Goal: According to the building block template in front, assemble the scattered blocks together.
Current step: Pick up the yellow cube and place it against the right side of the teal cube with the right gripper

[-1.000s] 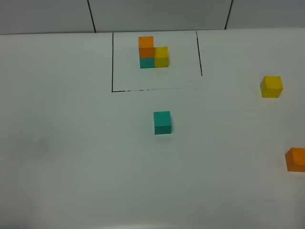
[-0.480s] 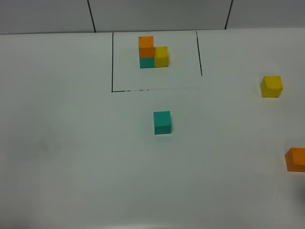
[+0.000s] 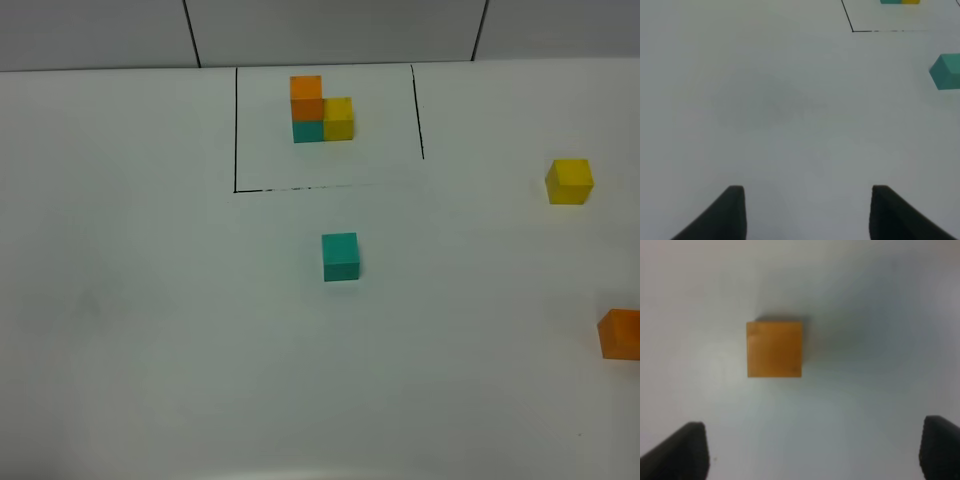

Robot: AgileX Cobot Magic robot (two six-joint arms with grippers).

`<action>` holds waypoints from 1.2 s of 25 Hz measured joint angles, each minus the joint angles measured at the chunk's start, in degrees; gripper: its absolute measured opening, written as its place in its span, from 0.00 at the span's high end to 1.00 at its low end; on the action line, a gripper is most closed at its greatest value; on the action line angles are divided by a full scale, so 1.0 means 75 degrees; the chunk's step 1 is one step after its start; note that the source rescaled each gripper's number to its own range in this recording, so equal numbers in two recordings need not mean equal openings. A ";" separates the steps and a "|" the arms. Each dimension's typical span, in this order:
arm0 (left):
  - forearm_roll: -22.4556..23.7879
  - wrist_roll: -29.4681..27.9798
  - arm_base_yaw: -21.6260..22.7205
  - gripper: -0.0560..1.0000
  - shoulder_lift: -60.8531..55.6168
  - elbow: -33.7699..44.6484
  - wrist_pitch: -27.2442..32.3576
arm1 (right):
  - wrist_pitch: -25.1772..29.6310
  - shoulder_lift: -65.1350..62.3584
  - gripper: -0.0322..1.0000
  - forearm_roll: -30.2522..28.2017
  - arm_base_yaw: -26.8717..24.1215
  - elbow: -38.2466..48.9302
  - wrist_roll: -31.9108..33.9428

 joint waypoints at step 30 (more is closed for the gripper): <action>0.0000 -0.0003 0.0000 0.75 0.0000 0.0000 0.0000 | -0.0794 0.1167 0.22 -0.0004 0.0000 -0.0307 0.0000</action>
